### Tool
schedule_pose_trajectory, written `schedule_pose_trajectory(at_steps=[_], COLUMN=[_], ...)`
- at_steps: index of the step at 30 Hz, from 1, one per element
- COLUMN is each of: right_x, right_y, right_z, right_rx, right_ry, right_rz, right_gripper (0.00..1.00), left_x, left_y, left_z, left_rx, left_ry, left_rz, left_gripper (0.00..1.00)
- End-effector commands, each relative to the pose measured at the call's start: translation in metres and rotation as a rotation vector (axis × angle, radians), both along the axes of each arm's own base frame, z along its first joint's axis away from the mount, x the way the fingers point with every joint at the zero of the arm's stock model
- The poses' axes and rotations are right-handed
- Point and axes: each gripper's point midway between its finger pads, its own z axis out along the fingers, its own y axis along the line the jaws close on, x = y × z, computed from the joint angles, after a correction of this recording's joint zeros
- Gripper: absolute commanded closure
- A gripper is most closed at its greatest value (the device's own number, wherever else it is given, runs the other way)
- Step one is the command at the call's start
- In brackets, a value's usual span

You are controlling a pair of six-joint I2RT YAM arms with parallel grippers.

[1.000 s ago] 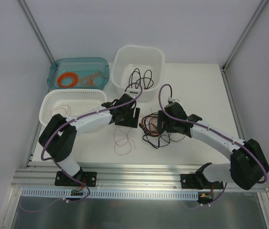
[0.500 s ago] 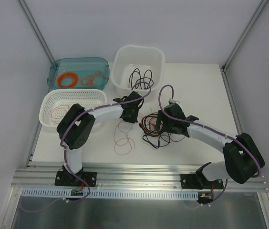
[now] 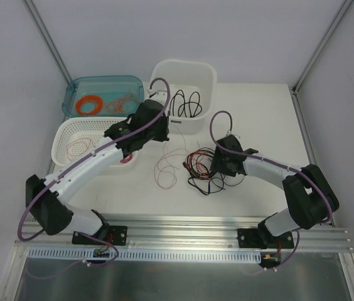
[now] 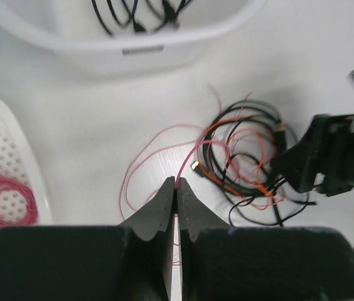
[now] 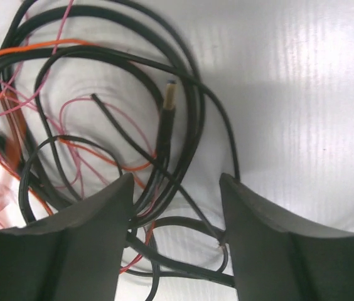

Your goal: Untangle the cables

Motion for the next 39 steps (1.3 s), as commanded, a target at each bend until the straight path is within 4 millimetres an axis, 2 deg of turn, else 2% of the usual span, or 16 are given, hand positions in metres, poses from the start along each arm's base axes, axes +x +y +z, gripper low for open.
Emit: schedule_pose_trajectory(at_steps=[1, 3, 5, 6, 8, 9, 11, 13, 17, 19, 23, 26, 29, 33, 39], right_x=[-0.006, -0.01, -0.01, -0.012, -0.013, -0.015, -0.016, -0.02, -0.025, -0.024, -0.025, -0.021, -0.018, -0.019, -0.023], right_y=[-0.027, -0.039, -0.054, -0.061, -0.08, -0.089, -0.111, -0.136, -0.169, -0.186, -0.206, -0.208, -0.2, -0.19, -0.176], right_z=[-0.011, -0.012, -0.012, -0.012, -0.011, -0.01, -0.005, -0.004, 0.004, 0.011, 0.016, 0.021, 0.022, 0.023, 0.041], right_rx=[-0.065, -0.096, -0.109, -0.116, -0.122, -0.129, -0.137, -0.148, -0.102, -0.079, -0.031, -0.005, 0.033, 0.05, 0.038], right_ry=[0.065, 0.086, 0.097, 0.108, 0.113, 0.119, 0.117, 0.125, 0.119, 0.101, 0.088, 0.074, 0.071, 0.075, 0.032], right_rz=[-0.093, -0.121, -0.164, -0.181, -0.231, -0.251, -0.308, -0.379, -0.5, -0.564, -0.651, -0.65, -0.618, -0.56, -0.46], right_gripper=[0.42, 0.49, 0.53, 0.58, 0.63, 0.64, 0.67, 0.68, 0.68, 0.68, 0.68, 0.68, 0.68, 0.62, 0.41], left_x=[-0.001, -0.002, -0.008, -0.009, -0.016, -0.019, -0.027, -0.034, -0.045, -0.048, -0.055, -0.061, -0.06, -0.054, -0.035], left_y=[0.024, 0.036, 0.049, 0.054, 0.068, 0.073, 0.087, 0.098, 0.121, 0.132, 0.156, 0.154, 0.136, 0.128, 0.124], left_z=[0.072, 0.113, 0.14, 0.162, 0.188, 0.21, 0.241, 0.261, 0.297, 0.304, 0.323, 0.332, 0.322, 0.309, 0.282], left_rx=[-0.008, -0.04, -0.054, -0.073, -0.094, -0.119, -0.152, -0.164, -0.18, -0.172, -0.156, -0.188, -0.215, -0.206, -0.152], left_ry=[-0.154, -0.233, -0.274, -0.315, -0.359, -0.402, -0.464, -0.51, -0.592, -0.611, -0.66, -0.673, -0.637, -0.599, -0.539], left_rz=[0.013, 0.033, 0.046, 0.053, 0.068, 0.072, 0.092, 0.105, 0.157, 0.184, 0.26, 0.24, 0.162, 0.148, 0.174], left_gripper=[1.0, 1.0, 1.0, 1.0, 1.0, 1.0, 1.0, 1.0, 1.0, 1.0, 1.0, 1.0, 1.0, 1.0, 1.0])
